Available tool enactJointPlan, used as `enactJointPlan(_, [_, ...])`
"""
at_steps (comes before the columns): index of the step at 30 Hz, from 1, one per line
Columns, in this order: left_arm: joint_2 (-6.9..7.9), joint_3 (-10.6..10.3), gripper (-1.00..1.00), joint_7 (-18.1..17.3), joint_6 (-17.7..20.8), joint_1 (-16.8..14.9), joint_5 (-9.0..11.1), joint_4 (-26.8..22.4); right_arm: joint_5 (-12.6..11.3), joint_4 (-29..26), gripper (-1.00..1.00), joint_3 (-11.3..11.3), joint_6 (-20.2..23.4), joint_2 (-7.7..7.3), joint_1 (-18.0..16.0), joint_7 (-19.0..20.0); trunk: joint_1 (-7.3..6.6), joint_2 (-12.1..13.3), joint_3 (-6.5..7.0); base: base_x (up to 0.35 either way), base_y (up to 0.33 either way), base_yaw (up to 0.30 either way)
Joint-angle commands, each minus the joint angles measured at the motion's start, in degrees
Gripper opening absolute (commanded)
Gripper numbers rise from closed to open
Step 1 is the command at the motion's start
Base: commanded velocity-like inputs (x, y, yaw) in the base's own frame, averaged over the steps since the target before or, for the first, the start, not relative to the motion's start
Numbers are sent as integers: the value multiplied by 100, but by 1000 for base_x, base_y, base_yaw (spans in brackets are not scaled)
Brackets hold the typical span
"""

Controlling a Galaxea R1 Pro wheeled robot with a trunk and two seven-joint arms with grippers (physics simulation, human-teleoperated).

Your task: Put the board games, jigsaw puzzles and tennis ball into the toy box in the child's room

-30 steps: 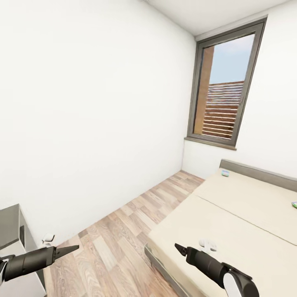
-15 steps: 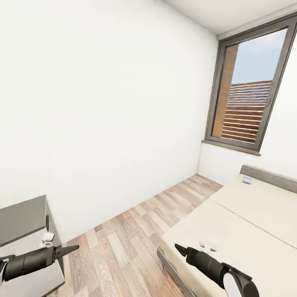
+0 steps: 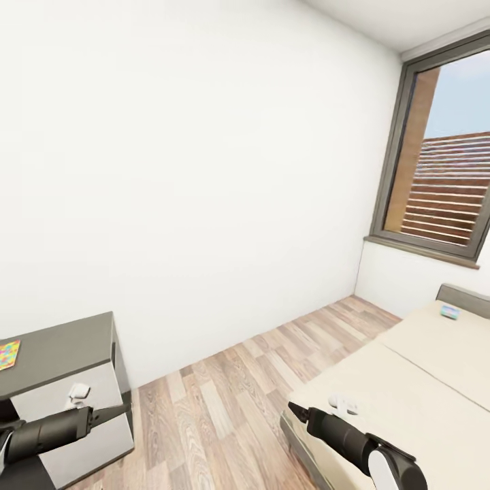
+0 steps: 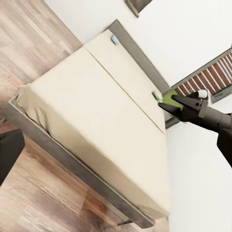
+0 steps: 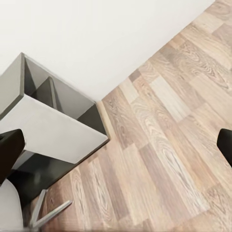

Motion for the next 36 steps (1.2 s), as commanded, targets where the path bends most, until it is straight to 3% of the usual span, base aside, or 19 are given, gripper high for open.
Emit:
enactJointPlan(1, [0, -1, 100, -21, 61, -3, -2, 3, 2, -2, 100, -19, 36, 7, -1, 29, 2, -4, 1, 0, 0, 270])
enactJointPlan(30, [-8, 8, 100, -17, 41, -5, 0, 3, -34, 5, 100, -21, 27, -12, -3, 38, 2, -4, 95, 0, 0, 270])
enactJointPlan(36, [-8, 10, 100, -23, 20, -2, 7, 3, -55, 5, 100, -37, 21, -15, -3, 61, 2, -4, 100, 1, 0, 138])
